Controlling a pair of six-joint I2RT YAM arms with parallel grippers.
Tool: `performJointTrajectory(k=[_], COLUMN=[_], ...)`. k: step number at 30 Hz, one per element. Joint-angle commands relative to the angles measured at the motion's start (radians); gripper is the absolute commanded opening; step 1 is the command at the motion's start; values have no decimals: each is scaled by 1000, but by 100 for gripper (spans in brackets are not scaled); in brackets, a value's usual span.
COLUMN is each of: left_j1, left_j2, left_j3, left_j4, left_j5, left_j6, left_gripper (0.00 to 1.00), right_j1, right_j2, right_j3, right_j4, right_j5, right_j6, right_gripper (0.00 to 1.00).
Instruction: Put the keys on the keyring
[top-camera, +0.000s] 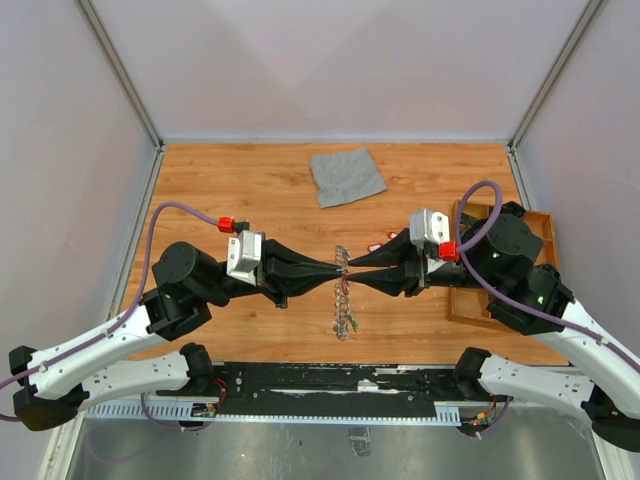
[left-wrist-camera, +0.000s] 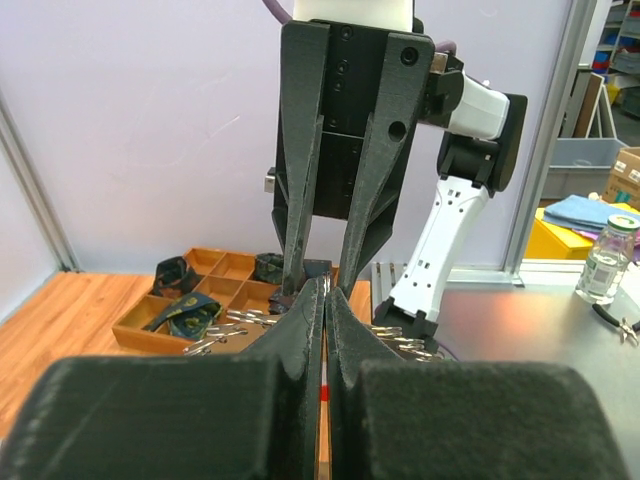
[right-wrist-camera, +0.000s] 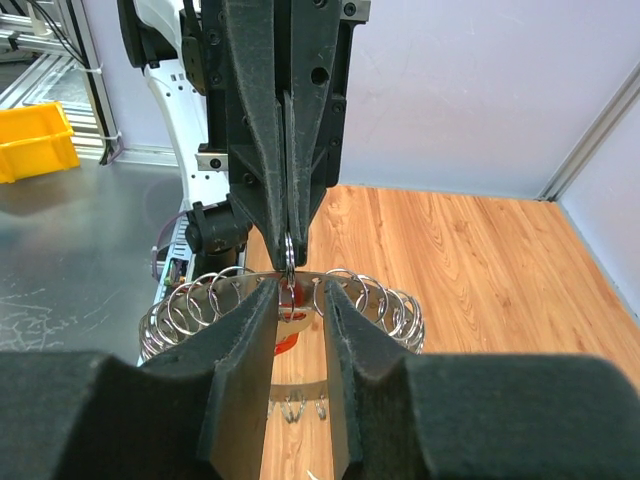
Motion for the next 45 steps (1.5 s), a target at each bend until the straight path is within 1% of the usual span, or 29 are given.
performJointTrajectory(k=[1,7,13,18,20,23,26,28,32,35,41,45], left_j1=[-9,-9,-9,-10,-8,-9,-9,-9,-8,-8,-9,-9], left_j2=[-6,-5,-4,-5,-4,0,3,5,5,8,24,34], left_j3=[3,5,6,5,3,5,11,16,36,51,86,98], left_j4=[63,61,57,58,59,52,34,16,-41,-83,-178,-214], left_j5=[8,8,8,8,8,15,19,19,0,-18,-41,-43], left_j6=[-1,0,2,4,5,7,15,26,59,83,124,134], left_gripper=[0,1,1,1,1,9,21,28,37,40,46,48], right_j1=[11,12,12,12,12,11,12,11,12,11,12,11], right_j2=[3,15,20,20,20,24,37,52,86,112,215,279], right_j3=[-15,-11,-7,2,5,31,80,125,213,270,448,540], right_j4=[44,41,43,42,37,-14,-106,-197,-375,-491,-746,-865], right_j5=[-31,-36,-43,-50,-53,-45,-35,-23,3,25,111,150], right_j6=[16,16,16,13,9,-15,-49,-83,-143,-181,-239,-266], right_gripper=[25,22,13,1,1,1,1,1,1,1,1,1])
